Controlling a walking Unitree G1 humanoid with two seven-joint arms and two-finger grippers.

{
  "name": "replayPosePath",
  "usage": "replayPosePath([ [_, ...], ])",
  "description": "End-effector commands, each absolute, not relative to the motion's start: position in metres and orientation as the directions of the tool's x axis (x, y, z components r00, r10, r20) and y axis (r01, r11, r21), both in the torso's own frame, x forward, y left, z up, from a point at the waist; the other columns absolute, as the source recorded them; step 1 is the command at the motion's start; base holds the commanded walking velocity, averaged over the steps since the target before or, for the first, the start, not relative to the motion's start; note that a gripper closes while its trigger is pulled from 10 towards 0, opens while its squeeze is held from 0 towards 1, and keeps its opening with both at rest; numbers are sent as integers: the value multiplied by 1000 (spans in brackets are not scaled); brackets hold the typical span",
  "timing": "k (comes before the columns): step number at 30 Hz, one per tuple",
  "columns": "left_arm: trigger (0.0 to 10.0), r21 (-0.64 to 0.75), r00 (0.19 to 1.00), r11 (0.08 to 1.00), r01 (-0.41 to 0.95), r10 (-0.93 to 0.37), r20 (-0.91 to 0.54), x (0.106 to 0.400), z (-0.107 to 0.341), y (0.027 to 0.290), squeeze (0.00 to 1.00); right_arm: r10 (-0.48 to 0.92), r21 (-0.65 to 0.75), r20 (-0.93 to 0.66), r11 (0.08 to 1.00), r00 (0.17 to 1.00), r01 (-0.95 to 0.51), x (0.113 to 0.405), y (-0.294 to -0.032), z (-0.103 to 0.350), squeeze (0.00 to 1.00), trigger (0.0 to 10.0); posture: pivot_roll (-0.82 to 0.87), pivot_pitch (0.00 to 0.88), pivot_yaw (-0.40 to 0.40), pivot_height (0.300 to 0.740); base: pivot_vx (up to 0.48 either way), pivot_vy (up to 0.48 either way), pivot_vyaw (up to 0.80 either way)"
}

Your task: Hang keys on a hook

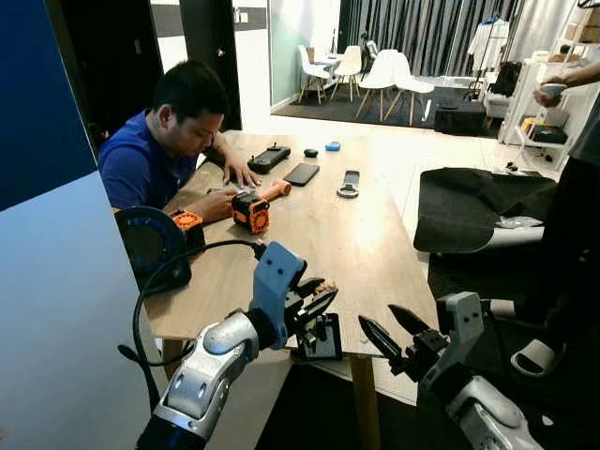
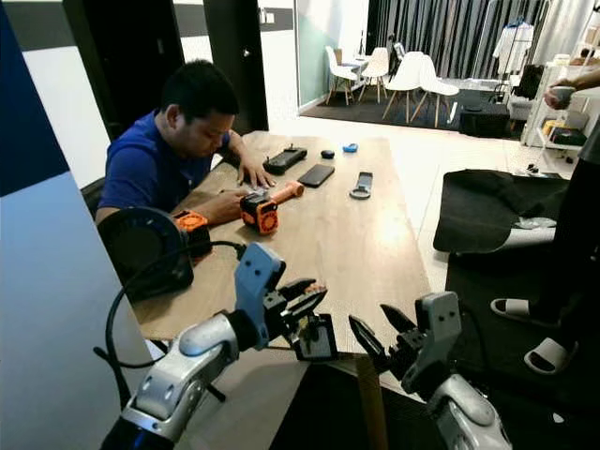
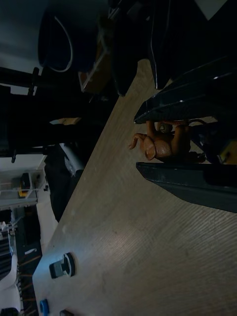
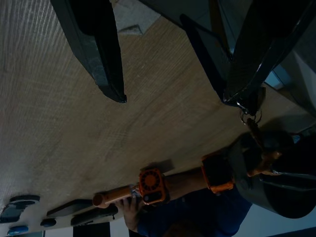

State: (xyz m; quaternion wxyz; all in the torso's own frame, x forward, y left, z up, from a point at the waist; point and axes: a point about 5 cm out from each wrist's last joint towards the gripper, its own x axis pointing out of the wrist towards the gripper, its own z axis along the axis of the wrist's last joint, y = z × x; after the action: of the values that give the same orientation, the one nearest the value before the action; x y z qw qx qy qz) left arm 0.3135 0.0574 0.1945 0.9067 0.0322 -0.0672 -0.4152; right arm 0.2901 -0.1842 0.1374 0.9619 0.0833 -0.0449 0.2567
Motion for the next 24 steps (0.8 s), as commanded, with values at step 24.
replayPosePath([
  [24,10000,130,647,657,743,-754,112,315,198,54,0,583,181,87,788,808,-588,297,-140,122,0,10000,46,63,23,740,0,0,0],
])
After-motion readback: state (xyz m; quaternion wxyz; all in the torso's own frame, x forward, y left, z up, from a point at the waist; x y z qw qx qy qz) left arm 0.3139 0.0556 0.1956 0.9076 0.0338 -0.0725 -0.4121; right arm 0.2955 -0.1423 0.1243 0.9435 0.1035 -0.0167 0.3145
